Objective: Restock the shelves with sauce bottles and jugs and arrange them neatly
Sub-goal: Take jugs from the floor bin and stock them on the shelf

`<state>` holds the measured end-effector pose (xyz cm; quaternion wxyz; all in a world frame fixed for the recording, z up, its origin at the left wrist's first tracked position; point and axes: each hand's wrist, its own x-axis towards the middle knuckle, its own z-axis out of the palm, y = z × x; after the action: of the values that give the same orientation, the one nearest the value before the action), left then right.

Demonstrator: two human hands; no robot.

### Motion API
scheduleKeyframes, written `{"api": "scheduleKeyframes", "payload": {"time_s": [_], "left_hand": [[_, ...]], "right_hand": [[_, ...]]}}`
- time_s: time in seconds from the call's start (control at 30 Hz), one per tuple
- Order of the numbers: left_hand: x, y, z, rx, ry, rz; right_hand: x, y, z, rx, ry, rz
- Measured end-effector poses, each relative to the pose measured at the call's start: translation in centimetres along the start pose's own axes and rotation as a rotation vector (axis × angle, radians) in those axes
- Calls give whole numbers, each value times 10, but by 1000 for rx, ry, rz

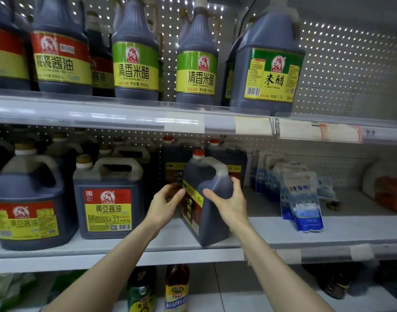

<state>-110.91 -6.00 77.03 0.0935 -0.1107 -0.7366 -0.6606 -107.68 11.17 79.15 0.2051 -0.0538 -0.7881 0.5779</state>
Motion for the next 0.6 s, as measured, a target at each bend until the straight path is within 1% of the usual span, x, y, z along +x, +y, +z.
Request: {"api": "scheduleKeyframes", "payload": {"time_s": [0.13,0.27,0.33,0.5,0.6], "left_hand": [[7,-4,6,-22,-37,-21],[18,-5,13,35,-71,-39],[27,-4,12,54,-65,-46],[46,-3,13,30,-66,-78],[50,-3,18,3,-26,-90]], "right_hand": [[20,5,-22,64,-110,79],[34,6,-31,131,-188,87],[32,9,-27,166,-207,87],[21,23,-16,275,-191,113],[23,24,-17,303,-216,134]]}}
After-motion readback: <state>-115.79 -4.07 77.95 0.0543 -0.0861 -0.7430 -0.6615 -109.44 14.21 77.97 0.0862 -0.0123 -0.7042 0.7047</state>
